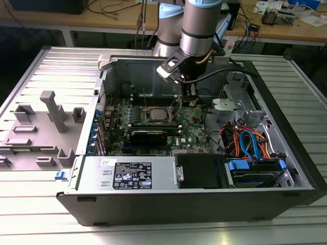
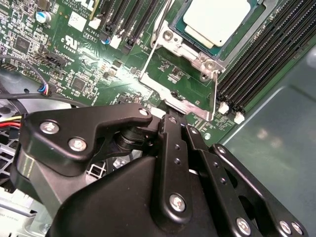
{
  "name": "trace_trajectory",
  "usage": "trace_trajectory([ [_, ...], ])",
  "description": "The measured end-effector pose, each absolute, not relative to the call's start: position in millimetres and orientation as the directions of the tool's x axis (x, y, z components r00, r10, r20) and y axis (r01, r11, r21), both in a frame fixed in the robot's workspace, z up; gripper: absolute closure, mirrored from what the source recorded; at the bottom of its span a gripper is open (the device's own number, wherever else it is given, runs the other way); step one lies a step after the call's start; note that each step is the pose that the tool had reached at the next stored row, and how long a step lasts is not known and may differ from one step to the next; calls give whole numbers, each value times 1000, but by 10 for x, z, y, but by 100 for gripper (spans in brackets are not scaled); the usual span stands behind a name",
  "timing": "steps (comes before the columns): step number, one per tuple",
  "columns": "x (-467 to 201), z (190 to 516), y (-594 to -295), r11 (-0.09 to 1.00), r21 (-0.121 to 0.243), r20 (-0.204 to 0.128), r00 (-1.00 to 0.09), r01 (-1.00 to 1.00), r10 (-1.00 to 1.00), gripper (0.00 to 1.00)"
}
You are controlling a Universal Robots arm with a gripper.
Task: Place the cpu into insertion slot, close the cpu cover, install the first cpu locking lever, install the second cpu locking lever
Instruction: 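Close the cpu cover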
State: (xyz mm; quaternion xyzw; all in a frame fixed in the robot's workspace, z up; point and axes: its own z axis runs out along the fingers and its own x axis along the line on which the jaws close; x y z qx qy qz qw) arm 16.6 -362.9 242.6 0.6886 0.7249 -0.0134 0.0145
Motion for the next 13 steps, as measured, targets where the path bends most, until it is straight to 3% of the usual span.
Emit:
trace_trajectory([
  [13, 89, 2425, -3629, 51, 0, -39, -51, 999, 998, 89],
])
